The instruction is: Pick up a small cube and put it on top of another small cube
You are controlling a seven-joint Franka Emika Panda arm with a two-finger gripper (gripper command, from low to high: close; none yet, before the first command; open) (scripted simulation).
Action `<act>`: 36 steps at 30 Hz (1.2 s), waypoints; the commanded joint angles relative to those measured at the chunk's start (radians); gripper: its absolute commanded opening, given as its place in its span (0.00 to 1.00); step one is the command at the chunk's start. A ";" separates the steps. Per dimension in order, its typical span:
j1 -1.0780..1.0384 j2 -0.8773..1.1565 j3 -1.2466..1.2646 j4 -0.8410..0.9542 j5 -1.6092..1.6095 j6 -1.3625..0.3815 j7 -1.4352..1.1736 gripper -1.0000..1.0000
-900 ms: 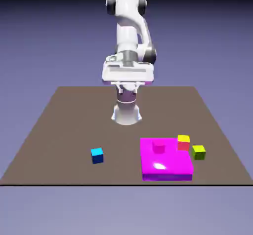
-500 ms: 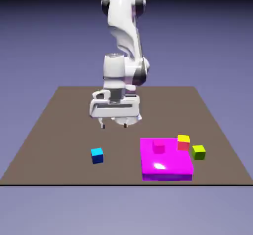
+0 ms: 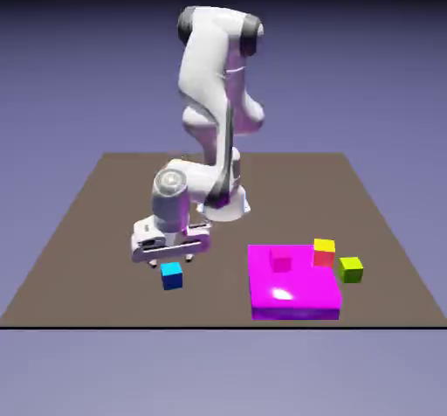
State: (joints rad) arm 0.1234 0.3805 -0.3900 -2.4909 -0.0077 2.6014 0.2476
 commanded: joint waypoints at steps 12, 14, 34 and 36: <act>0.181 -0.190 0.000 0.094 -0.097 -0.198 -0.069 0.00; 0.252 -0.194 0.072 0.121 -0.144 -0.209 -0.127 0.00; 0.609 -0.004 0.464 0.192 -0.543 -0.067 -0.322 1.00; 0.606 -0.040 0.478 0.192 -0.519 -0.101 -0.341 1.00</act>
State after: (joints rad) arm 0.7293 0.3404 0.0884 -2.2994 -0.5264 2.4999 -0.0929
